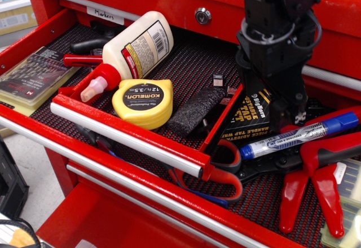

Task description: Pick up blue pen and put into drawer

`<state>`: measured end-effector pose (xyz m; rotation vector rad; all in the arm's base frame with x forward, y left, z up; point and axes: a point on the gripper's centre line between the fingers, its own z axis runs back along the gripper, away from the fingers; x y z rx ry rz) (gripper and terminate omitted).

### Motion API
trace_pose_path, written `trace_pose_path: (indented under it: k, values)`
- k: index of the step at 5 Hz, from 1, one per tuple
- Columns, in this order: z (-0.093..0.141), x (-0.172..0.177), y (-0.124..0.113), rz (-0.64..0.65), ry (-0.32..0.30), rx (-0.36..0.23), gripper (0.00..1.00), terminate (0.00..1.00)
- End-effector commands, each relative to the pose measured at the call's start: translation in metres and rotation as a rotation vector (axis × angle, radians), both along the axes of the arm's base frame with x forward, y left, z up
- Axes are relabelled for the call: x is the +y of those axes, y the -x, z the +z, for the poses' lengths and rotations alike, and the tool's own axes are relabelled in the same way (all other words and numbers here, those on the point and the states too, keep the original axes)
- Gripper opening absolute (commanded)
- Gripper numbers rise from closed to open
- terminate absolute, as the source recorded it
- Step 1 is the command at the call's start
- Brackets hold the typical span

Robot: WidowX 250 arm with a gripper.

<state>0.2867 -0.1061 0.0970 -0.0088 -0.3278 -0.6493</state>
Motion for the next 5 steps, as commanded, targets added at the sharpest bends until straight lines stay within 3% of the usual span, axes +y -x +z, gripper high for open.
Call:
trace_pose_path:
  k: [1, 2, 4, 5]
  values:
    - [0.012, -0.01, -0.006, -0.028, -0.085, 0.004, 1.0, 0.0]
    - [0.002, -0.02, -0.009, 0.039, 0.013, -0.012, 1.0, 0.0]
    - [-0.008, -0.03, -0.004, 0.089, 0.096, 0.077, 1.0, 0.0]
    - [-0.018, -0.037, -0.004, 0.113, 0.168, 0.065, 1.0, 0.0]
